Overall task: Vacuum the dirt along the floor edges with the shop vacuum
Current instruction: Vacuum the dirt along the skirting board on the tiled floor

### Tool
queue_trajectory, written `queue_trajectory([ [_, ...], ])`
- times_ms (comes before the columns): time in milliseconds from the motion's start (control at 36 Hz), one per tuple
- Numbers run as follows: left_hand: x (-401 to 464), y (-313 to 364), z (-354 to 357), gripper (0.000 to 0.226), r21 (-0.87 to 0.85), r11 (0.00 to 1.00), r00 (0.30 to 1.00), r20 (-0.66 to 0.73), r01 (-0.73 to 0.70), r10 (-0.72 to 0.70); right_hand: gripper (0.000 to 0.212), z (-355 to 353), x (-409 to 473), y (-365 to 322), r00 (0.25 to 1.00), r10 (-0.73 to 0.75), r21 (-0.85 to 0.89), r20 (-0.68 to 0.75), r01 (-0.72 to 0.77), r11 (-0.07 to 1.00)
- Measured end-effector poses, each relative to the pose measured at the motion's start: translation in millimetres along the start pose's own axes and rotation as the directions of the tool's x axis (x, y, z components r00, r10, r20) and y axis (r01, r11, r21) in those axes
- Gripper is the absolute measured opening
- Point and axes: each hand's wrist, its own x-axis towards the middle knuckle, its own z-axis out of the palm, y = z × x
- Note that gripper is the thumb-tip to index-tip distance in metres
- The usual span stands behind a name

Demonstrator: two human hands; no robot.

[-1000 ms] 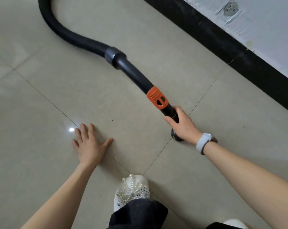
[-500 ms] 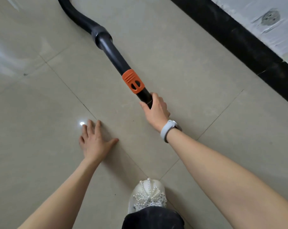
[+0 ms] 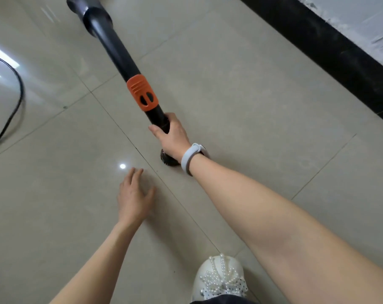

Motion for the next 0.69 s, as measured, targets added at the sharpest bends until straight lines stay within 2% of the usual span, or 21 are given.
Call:
queue_trajectory([
  [83,5.8,-2.6,-11.9,0.058,-0.151,0.985,0.976,-0.186,0.081,-0.109,0.042,18.6,-11.3,6.9,0.994,-0.012,-0.064,0.113,0.020,0.998],
  [167,11.5,-5.2,-29.8,0.050,-0.275,0.958,0.894,-0.404,0.083,-0.193,0.044,29.6,-29.2,21.5,0.976,-0.002,-0.216,0.217,0.050,0.975],
  [222,11.4,-3.6,-40.4,0.047,-0.356,0.933,0.837,-0.495,0.052,-0.235,0.042,30.8,-41.1,28.8,0.970,0.018,-0.270,0.243,0.050,0.962],
  [278,8.8,-0.1,-47.9,0.049,-0.365,0.931,0.800,-0.556,0.007,-0.224,0.041,26.2,-50.6,32.7,0.965,0.021,-0.272,0.262,0.053,0.961],
  [333,7.0,3.2,-51.5,0.055,-0.259,0.964,0.804,-0.586,-0.065,-0.103,0.042,13.9,-56.4,33.8,0.959,0.004,-0.221,0.284,0.061,0.973],
  [389,8.0,4.5,-52.0,0.066,-0.038,0.976,0.820,-0.550,-0.214,0.159,0.041,-4.0,-61.1,34.9,0.956,-0.006,-0.174,0.292,0.060,0.983],
  [417,10.1,4.6,-50.9,0.071,0.080,0.950,0.814,-0.499,-0.300,0.299,0.040,-13.3,-63.6,36.7,0.957,-0.005,-0.157,0.288,0.052,0.986],
  [472,17.4,8.4,-50.3,0.084,0.284,0.856,0.777,-0.365,-0.431,0.513,0.038,-28.5,-68.0,41.4,0.958,0.002,-0.141,0.285,0.039,0.989],
  [556,32.1,25.0,-57.3,0.100,0.518,0.649,0.668,-0.185,-0.557,0.721,0.033,-37.8,-71.7,47.2,0.954,0.034,-0.108,0.299,-0.002,0.994],
  [611,41.8,41.9,-67.4,0.083,0.604,0.513,0.578,-0.103,-0.610,0.810,0.038,-38.7,-72.8,49.0,0.950,0.062,-0.099,0.305,-0.033,0.995],
  [667,51.1,57.0,-78.1,0.052,0.654,0.365,0.474,-0.011,-0.663,0.880,0.043,-38.6,-73.3,50.4,0.945,0.068,-0.119,0.321,-0.030,0.992],
  [694,54.1,64.0,-82.4,0.040,0.662,0.311,0.449,0.044,-0.682,0.892,0.044,-39.5,-73.8,50.7,0.942,0.068,-0.131,0.328,-0.026,0.991],
])
